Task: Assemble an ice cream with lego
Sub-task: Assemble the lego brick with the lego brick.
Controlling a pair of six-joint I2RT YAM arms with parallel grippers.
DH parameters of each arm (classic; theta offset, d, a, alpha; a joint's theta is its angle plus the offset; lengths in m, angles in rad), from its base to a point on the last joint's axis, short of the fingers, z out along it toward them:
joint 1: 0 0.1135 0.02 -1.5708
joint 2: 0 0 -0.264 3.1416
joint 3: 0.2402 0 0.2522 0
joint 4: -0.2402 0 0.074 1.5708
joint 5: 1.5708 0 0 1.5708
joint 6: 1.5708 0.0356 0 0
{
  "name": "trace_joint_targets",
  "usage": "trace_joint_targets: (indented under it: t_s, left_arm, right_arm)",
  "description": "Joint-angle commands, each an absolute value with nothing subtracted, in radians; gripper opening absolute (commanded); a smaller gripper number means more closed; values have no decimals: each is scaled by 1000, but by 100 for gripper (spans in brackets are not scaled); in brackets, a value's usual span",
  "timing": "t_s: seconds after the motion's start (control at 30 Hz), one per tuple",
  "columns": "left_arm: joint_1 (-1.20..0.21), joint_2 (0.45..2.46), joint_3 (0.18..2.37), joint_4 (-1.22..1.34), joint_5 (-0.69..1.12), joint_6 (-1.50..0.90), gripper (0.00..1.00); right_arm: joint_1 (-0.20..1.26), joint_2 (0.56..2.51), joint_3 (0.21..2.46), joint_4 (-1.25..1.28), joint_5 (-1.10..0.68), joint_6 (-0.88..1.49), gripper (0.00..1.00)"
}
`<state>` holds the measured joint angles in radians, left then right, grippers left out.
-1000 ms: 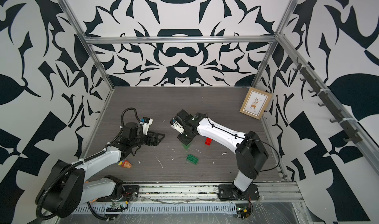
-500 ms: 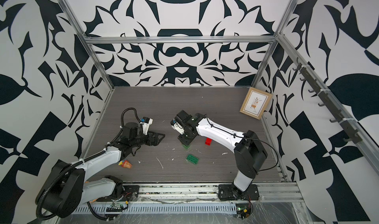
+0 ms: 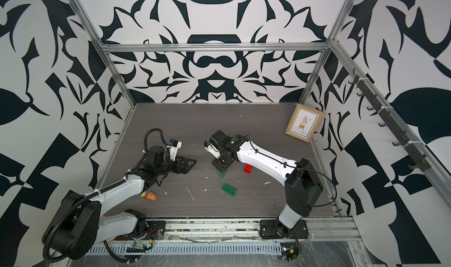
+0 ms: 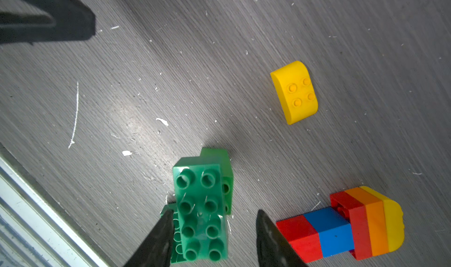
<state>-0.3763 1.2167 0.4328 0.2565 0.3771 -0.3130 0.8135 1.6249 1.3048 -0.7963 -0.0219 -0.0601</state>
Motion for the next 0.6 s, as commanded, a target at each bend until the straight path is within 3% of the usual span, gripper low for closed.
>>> trace_joint_targets:
  t_s: [0.0,0.57]
  left_arm:
    - [-379,1210,428,249,368,-300,99]
    - [-379,1206,425,247,367,-300,99]
  right_arm:
    - [822,1591,1298,-806,7,-68,55]
    - [874,1608,1292,-804,77,-73,52]
